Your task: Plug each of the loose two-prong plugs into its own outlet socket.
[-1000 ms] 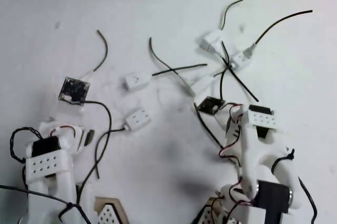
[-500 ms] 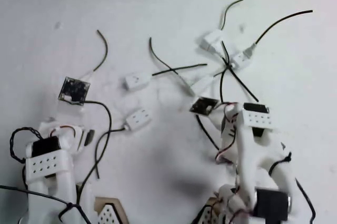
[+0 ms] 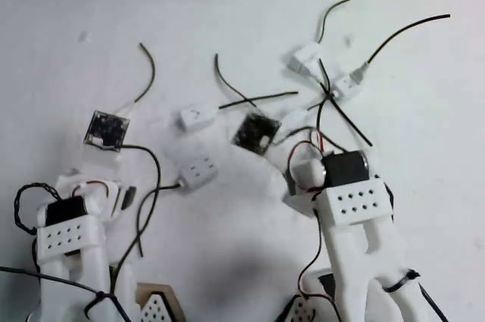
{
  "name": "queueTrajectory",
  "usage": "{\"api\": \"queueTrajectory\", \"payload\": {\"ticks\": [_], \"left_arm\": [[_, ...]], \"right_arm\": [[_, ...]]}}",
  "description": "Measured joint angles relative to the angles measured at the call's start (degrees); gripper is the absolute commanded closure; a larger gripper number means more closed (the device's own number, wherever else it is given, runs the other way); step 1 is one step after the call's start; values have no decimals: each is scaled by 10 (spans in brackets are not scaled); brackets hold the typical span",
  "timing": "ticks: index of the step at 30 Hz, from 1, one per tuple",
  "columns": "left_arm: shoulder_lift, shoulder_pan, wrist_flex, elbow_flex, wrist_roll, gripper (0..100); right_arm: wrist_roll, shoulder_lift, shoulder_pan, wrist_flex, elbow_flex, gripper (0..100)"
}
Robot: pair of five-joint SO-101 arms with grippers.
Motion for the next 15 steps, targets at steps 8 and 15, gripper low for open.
{"api": "queueTrajectory", "payload": {"ticks": [8, 15], "left_arm": [[0, 0, 0, 0, 0, 725], [0, 0, 0, 0, 0, 725]], "right_arm": [[-110, -1, -33, -135, -5, 980], [-154, -1, -42, -198, -5, 981]]}}
